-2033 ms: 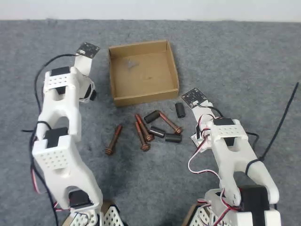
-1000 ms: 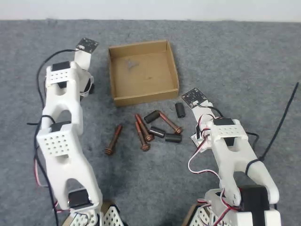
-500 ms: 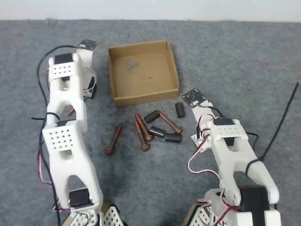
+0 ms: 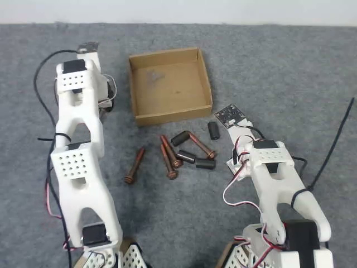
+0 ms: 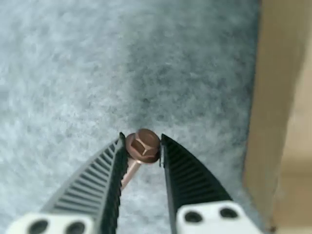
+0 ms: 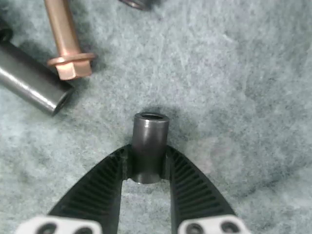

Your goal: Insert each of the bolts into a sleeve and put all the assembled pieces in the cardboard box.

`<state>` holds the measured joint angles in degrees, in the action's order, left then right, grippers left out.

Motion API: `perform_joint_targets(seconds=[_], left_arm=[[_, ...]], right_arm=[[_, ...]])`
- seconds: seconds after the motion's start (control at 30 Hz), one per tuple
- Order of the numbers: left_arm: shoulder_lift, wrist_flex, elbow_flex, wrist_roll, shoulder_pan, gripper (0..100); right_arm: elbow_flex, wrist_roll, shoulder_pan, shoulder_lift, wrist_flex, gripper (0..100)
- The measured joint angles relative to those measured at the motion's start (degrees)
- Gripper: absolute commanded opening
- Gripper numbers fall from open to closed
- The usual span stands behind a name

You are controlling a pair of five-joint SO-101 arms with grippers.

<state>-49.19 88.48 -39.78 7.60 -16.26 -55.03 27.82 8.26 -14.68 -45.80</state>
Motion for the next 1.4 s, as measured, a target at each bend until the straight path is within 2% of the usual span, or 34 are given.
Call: perform_joint_targets(seconds=[0.2, 0.4, 0.63, 0.87, 1.4], left_arm=[[0.0, 0.0, 0.0, 15.6, 0.0, 18], [0.0, 0.0, 0.0, 16.9, 0.0, 18], [0.0, 0.6, 0.0, 9.1, -0.2, 9], [0.0, 1.1, 0.0, -3.3, -0.1, 8], [0.1, -0.2, 1.8, -8.3, -1.1, 8]], right_arm=[[0.0, 0.0, 0.0, 0.0, 0.0, 0.7], [0.0, 0.0, 0.0, 0.0, 0.0, 0.7], [0.0, 0.0, 0.0, 0.0, 0.0, 0.7], [0.0, 0.0, 0.0, 0.0, 0.0, 0.7], [0.0, 0.0, 0.0, 0.0, 0.0, 0.7]])
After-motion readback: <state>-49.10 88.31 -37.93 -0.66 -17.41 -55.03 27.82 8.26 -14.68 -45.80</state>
